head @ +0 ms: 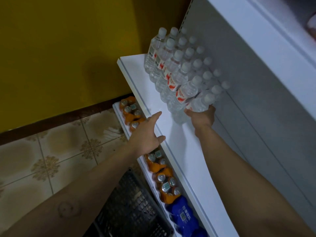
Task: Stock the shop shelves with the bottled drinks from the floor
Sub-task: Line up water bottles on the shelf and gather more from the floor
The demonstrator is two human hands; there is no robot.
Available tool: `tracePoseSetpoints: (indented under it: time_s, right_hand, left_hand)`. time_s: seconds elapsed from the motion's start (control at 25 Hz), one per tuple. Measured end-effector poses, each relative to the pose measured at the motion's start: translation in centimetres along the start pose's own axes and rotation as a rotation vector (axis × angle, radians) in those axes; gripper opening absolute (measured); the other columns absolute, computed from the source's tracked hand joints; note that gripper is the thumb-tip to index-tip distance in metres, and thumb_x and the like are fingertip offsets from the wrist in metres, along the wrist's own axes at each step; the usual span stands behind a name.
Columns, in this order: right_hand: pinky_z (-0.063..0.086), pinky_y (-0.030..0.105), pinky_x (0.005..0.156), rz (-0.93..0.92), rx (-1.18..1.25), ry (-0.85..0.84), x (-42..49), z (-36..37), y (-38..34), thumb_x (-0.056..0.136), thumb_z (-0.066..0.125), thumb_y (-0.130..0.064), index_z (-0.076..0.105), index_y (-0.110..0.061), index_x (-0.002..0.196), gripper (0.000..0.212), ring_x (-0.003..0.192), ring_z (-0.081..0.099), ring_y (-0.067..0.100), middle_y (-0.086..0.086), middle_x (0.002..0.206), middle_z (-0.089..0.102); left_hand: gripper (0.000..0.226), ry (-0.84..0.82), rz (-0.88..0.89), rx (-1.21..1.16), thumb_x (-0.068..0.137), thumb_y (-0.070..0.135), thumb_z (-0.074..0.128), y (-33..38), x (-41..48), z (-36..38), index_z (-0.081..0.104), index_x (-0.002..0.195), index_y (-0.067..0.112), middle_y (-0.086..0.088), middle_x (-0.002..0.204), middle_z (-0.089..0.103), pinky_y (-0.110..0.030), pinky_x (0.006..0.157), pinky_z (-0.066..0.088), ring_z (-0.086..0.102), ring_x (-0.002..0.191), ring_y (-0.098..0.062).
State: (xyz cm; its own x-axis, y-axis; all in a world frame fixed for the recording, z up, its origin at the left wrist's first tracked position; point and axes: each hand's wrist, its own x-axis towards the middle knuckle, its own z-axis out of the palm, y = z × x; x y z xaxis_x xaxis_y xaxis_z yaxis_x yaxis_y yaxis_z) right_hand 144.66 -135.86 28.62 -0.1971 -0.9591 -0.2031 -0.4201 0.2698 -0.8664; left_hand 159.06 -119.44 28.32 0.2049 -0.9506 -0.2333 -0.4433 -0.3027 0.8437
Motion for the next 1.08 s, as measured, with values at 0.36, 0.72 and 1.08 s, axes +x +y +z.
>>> tracePoseSetpoints:
  time_s: [0.36,0.72,1.08]
  right_hand:
    - [0.047,0.039,0.103,0.027,0.173,-0.206,-8.6,-0.8,-1.3,0.065,0.085,0.001,0.046,-0.01,0.136,0.081,0.12,0.059,0.023,0.002,0.13,0.061]
    - [0.05,0.029,0.093,0.082,0.182,-0.208,-28.4,-9.3,0.1,0.082,0.078,-0.013,0.035,-0.021,0.147,0.078,0.124,0.052,0.018,0.002,0.148,0.045]
    - [0.049,0.039,0.103,-0.044,0.209,-0.035,-43.5,-24.5,6.2,0.087,0.072,-0.025,0.044,-0.028,0.142,0.062,0.123,0.054,0.012,-0.006,0.14,0.053]
  left_hand:
    - [0.085,-0.011,0.037,-0.001,0.087,0.032,0.07,-0.1,-5.4,-4.4,0.016,0.153,0.035,0.001,0.154,0.036,-0.039,0.107,0.043,0.04,0.137,-0.021]
    - [0.085,-0.139,0.123,0.016,0.085,0.032,0.073,6.5,-14.4,-4.7,0.019,0.15,0.039,0.009,0.152,0.039,-0.04,0.109,0.041,0.04,0.137,-0.017]
    - [0.079,-0.277,0.356,0.116,0.086,0.026,0.073,12.3,-31.9,2.7,0.027,0.149,0.033,0.006,0.147,0.045,-0.037,0.108,0.041,0.043,0.132,-0.014]
